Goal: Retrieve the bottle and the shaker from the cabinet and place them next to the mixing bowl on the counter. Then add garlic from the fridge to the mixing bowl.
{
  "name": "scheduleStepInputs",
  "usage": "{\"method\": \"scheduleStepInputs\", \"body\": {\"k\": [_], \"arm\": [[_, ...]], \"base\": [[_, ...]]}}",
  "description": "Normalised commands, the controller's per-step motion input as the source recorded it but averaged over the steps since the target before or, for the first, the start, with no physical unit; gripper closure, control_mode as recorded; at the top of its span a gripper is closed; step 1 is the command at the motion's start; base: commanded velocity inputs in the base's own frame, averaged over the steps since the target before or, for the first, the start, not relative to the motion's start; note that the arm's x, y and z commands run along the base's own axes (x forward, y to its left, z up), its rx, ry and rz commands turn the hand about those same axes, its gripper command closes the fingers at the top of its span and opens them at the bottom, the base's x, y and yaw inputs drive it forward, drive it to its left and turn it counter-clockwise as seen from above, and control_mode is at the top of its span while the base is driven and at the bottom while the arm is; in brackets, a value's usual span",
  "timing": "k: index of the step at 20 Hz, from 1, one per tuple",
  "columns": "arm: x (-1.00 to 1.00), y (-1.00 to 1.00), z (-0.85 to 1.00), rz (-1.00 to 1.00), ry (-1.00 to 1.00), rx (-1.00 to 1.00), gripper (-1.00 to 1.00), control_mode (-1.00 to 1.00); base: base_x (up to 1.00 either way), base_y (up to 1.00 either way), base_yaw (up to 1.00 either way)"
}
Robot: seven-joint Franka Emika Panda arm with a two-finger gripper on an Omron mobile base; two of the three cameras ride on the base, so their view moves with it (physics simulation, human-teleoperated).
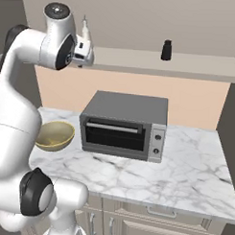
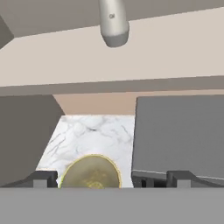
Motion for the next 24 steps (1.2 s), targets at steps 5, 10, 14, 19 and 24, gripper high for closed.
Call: {"method": "scheduleStepInputs", "body": {"k": [5, 10, 14, 19, 24], "arm": [[0.30, 0.06, 0.05, -0.08, -0.14, 0.03, -1.00, -1.00], [0.01, 0.11, 0.01, -0.04, -0.29, 0.00, -1.00, -1.00], [0.09, 0.04, 0.00, -0.01, -0.21, 0.00, -1.00, -1.00], [0.19, 0.10, 0.17, -0.01, 0.07, -0.04, -1.00, -1.00], [0.47, 0.01, 0.22, -0.03, 0.06, -0.01, -1.00, -1.00]], "base": [[0.00, 0.00, 0.00], [0.00, 0.00, 0.00], [0.00, 0.00, 0.00], [0.00, 0.00, 0.00], [0.00, 0.00, 0.00]]}}
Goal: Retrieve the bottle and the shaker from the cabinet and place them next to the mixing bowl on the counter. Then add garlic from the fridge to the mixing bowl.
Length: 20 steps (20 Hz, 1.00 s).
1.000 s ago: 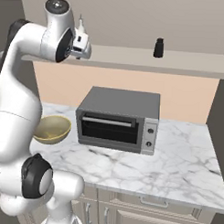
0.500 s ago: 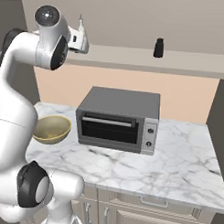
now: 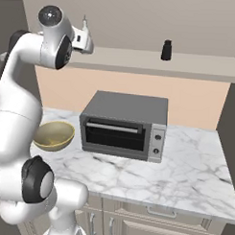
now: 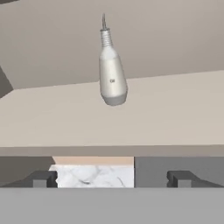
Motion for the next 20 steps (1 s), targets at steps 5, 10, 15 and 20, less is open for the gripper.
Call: {"method": "scheduleStepInputs", "body": {"k": [5, 10, 15, 20], "arm": [[0.60, 0.21, 0.01, -0.07, 0.00, 0.00, -1.00, -1.00], [0.33, 0.44, 0.00, -0.07, -0.01, 0.00, -1.00, -1.00], [0.40, 0.06, -0.04, 0.02, 0.00, 0.00, -1.00, -1.00], [0.38, -0.15, 0.00, 0.08, 0.00, 0.00, -1.00, -1.00]], "base": [[0.00, 0.00, 0.00], [0.00, 0.00, 0.00], [0.00, 0.00, 0.00], [0.00, 0.00, 0.00]]}}
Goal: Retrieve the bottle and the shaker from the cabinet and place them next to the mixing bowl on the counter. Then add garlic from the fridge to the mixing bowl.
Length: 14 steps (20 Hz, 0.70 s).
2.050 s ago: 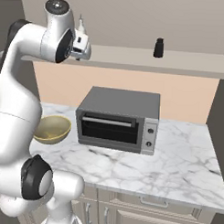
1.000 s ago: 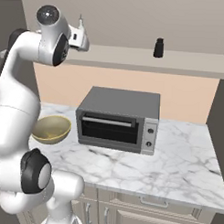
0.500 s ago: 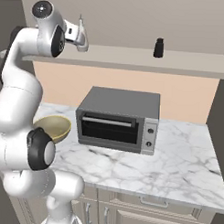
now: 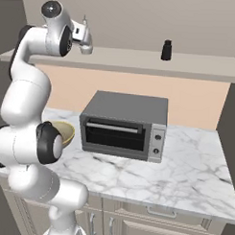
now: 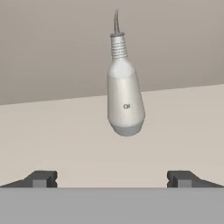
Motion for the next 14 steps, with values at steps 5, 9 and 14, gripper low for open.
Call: {"method": "scheduleStepInputs", "body": {"k": [5, 9, 14], "arm": [[0.39, -0.24, -0.04, 0.06, 0.00, 0.00, -1.00, -1.00], [0.38, -0.21, -0.05, 0.03, 0.00, 0.00, -1.00, -1.00], [0.32, 0.00, 0.00, 0.00, 0.00, 0.00, -1.00, -1.00]], "base": [[0.00, 0.00, 0.00], [0.00, 0.00, 0.00], [0.00, 0.00, 0.00]]}}
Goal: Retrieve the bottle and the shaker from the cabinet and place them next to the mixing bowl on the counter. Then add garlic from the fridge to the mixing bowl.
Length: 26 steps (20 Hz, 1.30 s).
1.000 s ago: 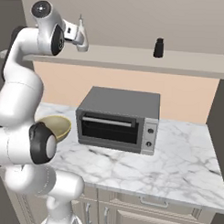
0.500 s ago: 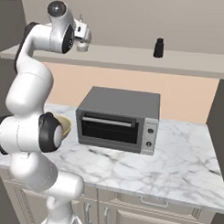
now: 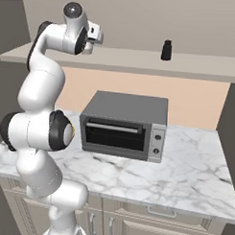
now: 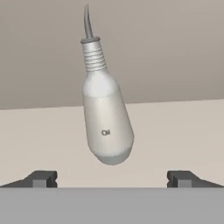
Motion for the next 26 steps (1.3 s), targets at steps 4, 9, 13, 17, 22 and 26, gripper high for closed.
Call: {"method": "scheduleStepInputs", "body": {"k": [4, 9, 13, 17, 22, 26], "arm": [[0.27, 0.00, -0.01, 0.00, 0.00, 0.00, -1.00, -1.00], [0.19, 0.04, -0.09, 0.00, 0.00, 0.00, -1.00, -1.00], [0.24, 0.13, -0.19, 0.00, 0.00, 0.00, -1.00, -1.00], [0.28, 0.15, -0.09, 0.00, 0.00, 0.00, -1.00, -1.00], [0.38, 0.10, -0.01, 0.00, 0.00, 0.00, -1.00, -1.00], [0.37, 0.00, 0.00, 0.00, 0.00, 0.00, -1.00, -1.00]], "base": [[0.00, 0.00, 0.00], [0.00, 0.00, 0.00], [0.00, 0.00, 0.00], [0.00, 0.00, 0.00], [0.00, 0.00, 0.00], [0.00, 0.00, 0.00]]}}
